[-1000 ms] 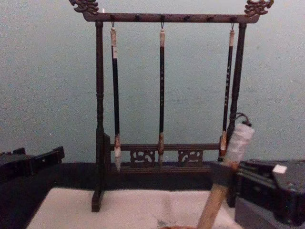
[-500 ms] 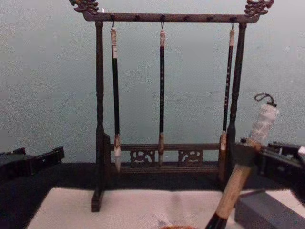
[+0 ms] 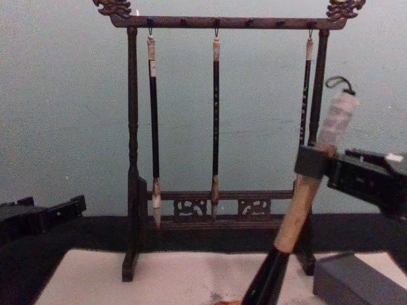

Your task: Pick up the brush from the inkstone, write on the paper, then place the brush back to its original position.

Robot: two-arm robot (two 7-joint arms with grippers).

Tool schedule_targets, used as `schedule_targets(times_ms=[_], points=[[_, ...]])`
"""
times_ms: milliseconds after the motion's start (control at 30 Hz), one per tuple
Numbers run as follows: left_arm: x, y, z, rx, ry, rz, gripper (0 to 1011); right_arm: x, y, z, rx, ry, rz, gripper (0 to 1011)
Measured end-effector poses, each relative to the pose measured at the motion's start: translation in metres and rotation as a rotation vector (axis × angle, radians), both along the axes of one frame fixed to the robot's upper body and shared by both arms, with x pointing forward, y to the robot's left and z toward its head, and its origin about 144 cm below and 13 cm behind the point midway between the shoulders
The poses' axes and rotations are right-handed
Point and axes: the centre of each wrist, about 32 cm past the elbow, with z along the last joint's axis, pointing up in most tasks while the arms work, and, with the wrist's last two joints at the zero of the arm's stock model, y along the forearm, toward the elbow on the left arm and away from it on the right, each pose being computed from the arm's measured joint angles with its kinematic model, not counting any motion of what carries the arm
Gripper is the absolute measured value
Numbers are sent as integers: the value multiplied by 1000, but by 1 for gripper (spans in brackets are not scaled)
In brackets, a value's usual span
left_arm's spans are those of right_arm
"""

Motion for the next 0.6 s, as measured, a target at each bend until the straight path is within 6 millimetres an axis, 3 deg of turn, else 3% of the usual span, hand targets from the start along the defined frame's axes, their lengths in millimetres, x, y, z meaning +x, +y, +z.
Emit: schedule_targets(times_ms=[600], points=[[0,0,0,0,0,0,1002,42,6,-8,150,108,-60,178]])
